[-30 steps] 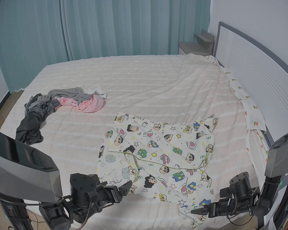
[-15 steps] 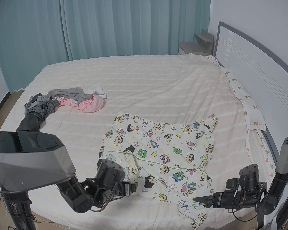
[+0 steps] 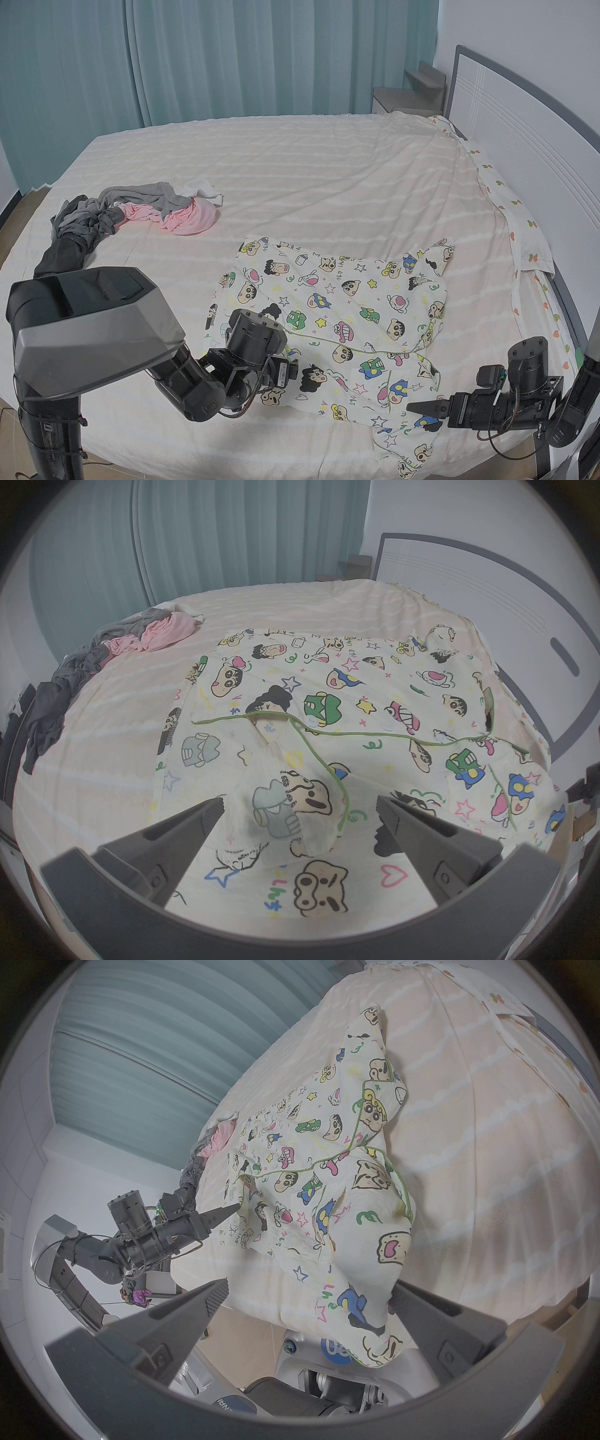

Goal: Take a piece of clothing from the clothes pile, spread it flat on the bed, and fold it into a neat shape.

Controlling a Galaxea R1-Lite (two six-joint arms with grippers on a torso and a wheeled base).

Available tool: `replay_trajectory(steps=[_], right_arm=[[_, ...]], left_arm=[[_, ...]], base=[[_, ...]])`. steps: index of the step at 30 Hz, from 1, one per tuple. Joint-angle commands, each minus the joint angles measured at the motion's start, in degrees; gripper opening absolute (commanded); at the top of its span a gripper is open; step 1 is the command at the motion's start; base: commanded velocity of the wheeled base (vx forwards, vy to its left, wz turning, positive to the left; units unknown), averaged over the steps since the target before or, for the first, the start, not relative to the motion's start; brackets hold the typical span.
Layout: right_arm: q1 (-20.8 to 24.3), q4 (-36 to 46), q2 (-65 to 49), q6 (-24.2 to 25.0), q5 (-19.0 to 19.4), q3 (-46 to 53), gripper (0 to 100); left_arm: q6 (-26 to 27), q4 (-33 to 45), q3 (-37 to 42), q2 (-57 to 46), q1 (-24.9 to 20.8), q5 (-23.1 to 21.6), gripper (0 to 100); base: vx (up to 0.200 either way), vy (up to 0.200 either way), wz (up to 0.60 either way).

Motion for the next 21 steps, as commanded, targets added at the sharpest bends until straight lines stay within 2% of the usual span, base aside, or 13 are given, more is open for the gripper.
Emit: replay_trajectory(steps=[1,7,8,21], right_arm=[[0.11,0.03,0.02,0.02,0.05,1.01,100],[0.11,0.03,0.28,0.02,0.05,0.92,100],[0.11,0.03,0.28,0.02,0.05,0.92,100],[0.11,0.20,0.37,0.11,-0.03,0.92,100]], left_arm=[[0.56,-0.10,-0.80,1.85,0.10,0.14,100],[0.91,-0.01,-1.16,2.11,0.27,0.14,100],[1.09,-0.01,-1.16,2.20,0.27,0.14,0],[1.00,-0.01,-0.63,1.76,0.71,0.14,0]], base=[[0.000,0.000,0.00],[0.000,0.000,0.00],[0.000,0.000,0.00],[0.000,0.000,0.00]])
